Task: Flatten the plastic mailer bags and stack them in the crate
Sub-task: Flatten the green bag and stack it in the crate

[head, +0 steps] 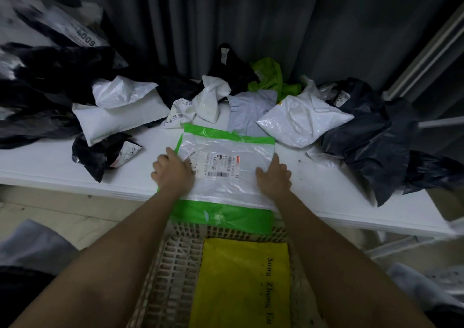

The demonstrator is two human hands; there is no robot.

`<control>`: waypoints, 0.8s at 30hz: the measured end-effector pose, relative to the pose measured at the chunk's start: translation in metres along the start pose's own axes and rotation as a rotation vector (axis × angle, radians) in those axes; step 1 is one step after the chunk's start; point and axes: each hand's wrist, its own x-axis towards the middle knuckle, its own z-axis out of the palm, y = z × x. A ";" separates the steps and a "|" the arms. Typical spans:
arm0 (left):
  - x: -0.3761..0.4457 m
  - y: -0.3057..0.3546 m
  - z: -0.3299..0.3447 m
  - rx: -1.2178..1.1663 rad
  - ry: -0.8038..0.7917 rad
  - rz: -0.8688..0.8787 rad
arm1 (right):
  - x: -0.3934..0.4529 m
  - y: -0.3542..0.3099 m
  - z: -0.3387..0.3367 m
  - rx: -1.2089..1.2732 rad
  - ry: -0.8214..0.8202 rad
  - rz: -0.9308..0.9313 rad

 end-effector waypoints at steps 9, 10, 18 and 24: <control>-0.047 -0.044 -0.044 -0.258 -0.325 0.003 | -0.073 0.033 -0.022 0.560 -0.099 -0.064; -0.057 -0.048 -0.047 -0.282 -0.375 0.042 | -0.083 0.042 -0.023 0.584 -0.094 -0.087; -0.142 -0.077 -0.025 -0.183 -0.720 0.212 | -0.147 0.129 -0.008 0.390 -0.027 -0.075; -0.156 -0.094 0.040 -0.032 -0.613 0.143 | -0.155 0.160 0.008 0.186 -0.046 -0.019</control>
